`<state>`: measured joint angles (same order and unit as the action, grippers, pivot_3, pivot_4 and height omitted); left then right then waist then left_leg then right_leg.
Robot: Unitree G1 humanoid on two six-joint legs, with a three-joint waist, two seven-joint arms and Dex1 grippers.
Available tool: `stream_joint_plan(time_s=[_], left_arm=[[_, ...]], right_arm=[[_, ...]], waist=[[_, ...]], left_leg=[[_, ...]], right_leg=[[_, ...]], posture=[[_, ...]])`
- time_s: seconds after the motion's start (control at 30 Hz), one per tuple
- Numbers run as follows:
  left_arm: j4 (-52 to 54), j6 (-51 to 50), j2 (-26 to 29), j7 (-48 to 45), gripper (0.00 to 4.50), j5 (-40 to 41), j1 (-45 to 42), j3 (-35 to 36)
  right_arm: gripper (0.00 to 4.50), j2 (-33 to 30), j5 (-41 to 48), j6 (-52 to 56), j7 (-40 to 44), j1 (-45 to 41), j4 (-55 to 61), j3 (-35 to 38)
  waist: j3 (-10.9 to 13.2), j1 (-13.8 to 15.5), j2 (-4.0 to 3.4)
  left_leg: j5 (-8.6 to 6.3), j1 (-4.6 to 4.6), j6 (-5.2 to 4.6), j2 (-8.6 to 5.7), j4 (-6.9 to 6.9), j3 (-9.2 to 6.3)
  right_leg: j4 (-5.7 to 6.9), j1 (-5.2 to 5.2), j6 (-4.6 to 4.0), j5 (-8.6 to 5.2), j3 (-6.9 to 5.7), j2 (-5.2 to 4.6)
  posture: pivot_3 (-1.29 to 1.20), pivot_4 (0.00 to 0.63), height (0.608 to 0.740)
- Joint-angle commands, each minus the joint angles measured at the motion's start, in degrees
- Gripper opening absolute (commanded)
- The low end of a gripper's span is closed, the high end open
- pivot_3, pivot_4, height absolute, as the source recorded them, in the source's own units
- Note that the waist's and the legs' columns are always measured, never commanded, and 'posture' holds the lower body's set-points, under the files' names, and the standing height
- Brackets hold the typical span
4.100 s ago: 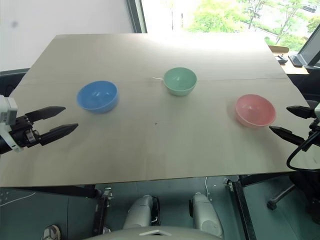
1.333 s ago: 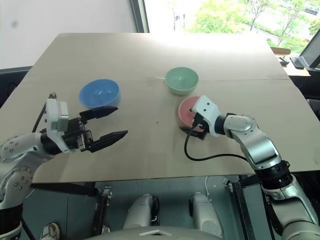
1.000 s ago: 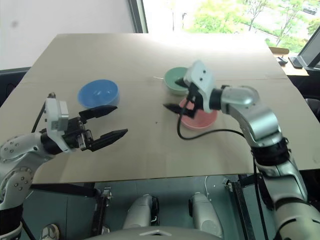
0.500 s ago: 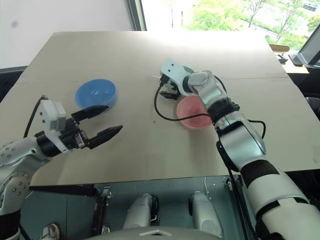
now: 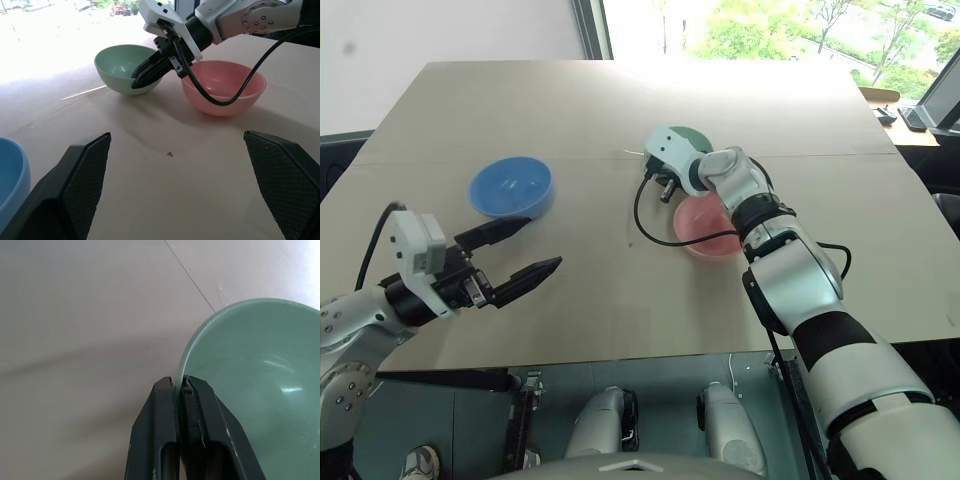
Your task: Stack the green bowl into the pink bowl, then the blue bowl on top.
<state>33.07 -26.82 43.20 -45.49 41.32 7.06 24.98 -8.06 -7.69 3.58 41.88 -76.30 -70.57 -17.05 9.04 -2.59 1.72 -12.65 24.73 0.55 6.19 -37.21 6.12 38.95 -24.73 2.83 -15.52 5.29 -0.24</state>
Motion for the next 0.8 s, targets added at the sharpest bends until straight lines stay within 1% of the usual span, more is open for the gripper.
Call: stream_joint_plan(time_s=[0.03,0.07,0.13,0.2,0.23,0.27,0.33,0.4,0.47,0.57,0.63,0.67,0.7,0.73,0.77,0.8], left_arm=[[1.52,0.82,-0.14,0.39,4.50,1.16,-1.02,1.22],[1.41,0.83,-0.20,0.49,4.50,1.26,-1.34,0.97],[1.08,0.92,-0.17,0.46,4.50,1.27,-1.85,0.59],[0.50,1.01,-0.17,0.27,4.50,1.11,-2.45,0.22],[0.15,1.10,-0.20,0.07,4.50,1.06,-2.80,0.01],[-0.40,1.29,-0.28,-0.25,4.50,0.97,-3.36,-0.42],[-1.18,1.53,-0.41,-0.64,4.50,0.83,-4.15,-1.02],[-2.42,1.96,-0.56,-1.17,4.50,0.54,-5.68,-2.10],[-3.76,2.30,-0.57,-1.81,4.50,0.32,-7.14,-3.03],[-5.75,2.64,-0.41,-2.90,4.50,0.06,-8.91,-4.02],[-6.88,2.76,-0.32,-3.75,4.50,-0.11,-10.13,-4.89],[-7.44,2.66,-0.34,-3.87,4.50,-0.25,-10.98,-5.46],[-7.98,2.62,-0.32,-3.98,4.50,-0.49,-11.78,-5.98],[-8.47,2.62,-0.30,-4.15,4.50,-0.76,-12.45,-6.41],[-8.91,2.58,-0.22,-4.39,4.50,-0.95,-13.01,-6.73],[-9.39,2.61,-0.05,-4.68,4.50,-1.25,-13.49,-6.92]], right_arm=[[0.05,-1.54,-0.19,-2.24,0.51,-2.97,2.49,2.07],[0.05,-2.13,0.45,-2.13,1.64,-3.24,3.58,2.80],[0.05,-4.15,2.62,-0.50,6.47,-3.19,8.45,4.33],[0.05,-7.61,4.66,3.20,12.96,-0.64,18.22,5.04],[0.05,-10.06,6.42,6.86,17.16,2.05,26.06,5.11],[0.05,-13.78,9.29,12.49,21.57,6.47,37.74,5.34],[0.05,-18.84,13.19,21.52,25.99,12.76,54.13,5.68],[0.05,-25.21,17.10,31.39,27.32,20.71,70.60,7.19],[0.05,-30.53,19.57,38.49,26.80,27.80,82.67,8.93],[0.05,-33.87,22.95,46.72,23.89,33.57,92.56,10.97],[0.73,-33.01,25.03,51.86,20.90,35.19,95.57,11.85],[0.97,-32.72,25.37,52.66,19.61,36.20,96.58,11.39],[1.37,-32.48,25.36,52.82,18.40,36.92,96.97,10.73],[1.67,-32.26,25.18,52.72,17.21,37.46,96.92,10.11],[2.11,-32.25,24.81,52.36,16.13,38.08,96.69,9.65],[2.40,-32.23,24.77,52.26,15.31,38.44,96.47,9.63]], waist=[[0.00,0.01,-0.01],[0.01,0.02,-0.02],[0.04,0.10,-0.06],[0.05,0.15,-0.07],[0.07,0.27,-0.10],[0.06,0.48,-0.10],[0.05,1.23,-0.08],[0.04,1.78,-0.08],[0.05,2.04,-0.09],[0.06,1.43,-0.15],[0.05,0.60,-0.15],[0.03,0.38,-0.14],[0.01,0.32,-0.10],[0.00,0.32,-0.09],[0.00,0.35,-0.09],[0.00,0.41,-0.09]], left_leg=[[0.00,0.00,0.00,0.00,0.00,0.00],[0.00,0.00,0.00,0.00,0.00,0.00],[0.00,0.02,0.00,0.00,0.00,0.00],[0.00,0.05,0.00,0.00,0.00,0.00],[0.00,0.05,0.00,0.00,0.00,0.00],[0.00,0.07,0.00,0.00,0.01,-0.03],[-0.01,0.11,0.01,0.00,0.03,-0.14],[-0.04,0.10,0.05,0.00,0.03,-0.13],[-0.08,0.09,-0.01,0.00,-0.01,-0.15],[-0.17,0.02,-0.17,0.00,-0.12,-0.13],[-0.17,-0.04,-0.18,0.01,-0.14,-0.09],[-0.17,-0.10,-0.18,0.01,-0.17,-0.15],[-0.17,-0.13,-0.18,0.02,-0.18,-0.18],[-0.17,-0.12,-0.18,0.02,-0.18,-0.23],[-0.17,-0.10,-0.18,0.02,-0.20,-0.25],[-0.17,-0.07,-0.18,0.01,-0.20,-0.23]], right_leg=[[0.00,0.00,0.00,0.00,0.00,0.00],[0.00,0.00,0.00,0.00,0.00,0.00],[0.00,-0.01,0.00,0.00,0.00,0.00],[-0.01,-0.02,0.01,0.00,-0.01,0.00],[0.00,-0.02,0.01,0.00,0.00,0.00],[-0.02,-0.03,0.00,0.00,-0.03,0.00],[-0.11,0.02,0.00,-0.01,-0.19,-0.02],[-0.12,0.03,-0.01,-0.01,-0.19,-0.02],[-0.08,0.03,-0.04,-0.03,-0.23,-0.02],[0.05,0.04,-0.03,-0.03,-0.19,-0.01],[0.10,0.04,-0.03,-0.03,-0.09,0.03],[0.17,0.09,-0.03,-0.03,-0.10,0.08],[0.19,0.13,-0.03,-0.04,-0.10,0.09],[0.20,0.14,-0.04,-0.04,-0.13,0.10],[0.20,0.14,-0.04,-0.04,-0.15,0.10],[0.17,0.14,-0.04,-0.04,-0.14,0.09]], posture=[[0.00,0.150,0.740],[0.00,0.150,0.740],[0.00,0.150,0.740],[0.00,0.150,0.740],[0.00,0.150,0.740],[0.00,0.150,0.740],[0.00,0.150,0.740],[0.00,0.150,0.740],[0.00,0.150,0.740],[0.00,0.150,0.740],[0.00,0.150,0.740],[0.00,0.150,0.740],[0.00,0.150,0.740],[0.00,0.150,0.740],[0.00,0.150,0.740],[0.00,0.150,0.740]])
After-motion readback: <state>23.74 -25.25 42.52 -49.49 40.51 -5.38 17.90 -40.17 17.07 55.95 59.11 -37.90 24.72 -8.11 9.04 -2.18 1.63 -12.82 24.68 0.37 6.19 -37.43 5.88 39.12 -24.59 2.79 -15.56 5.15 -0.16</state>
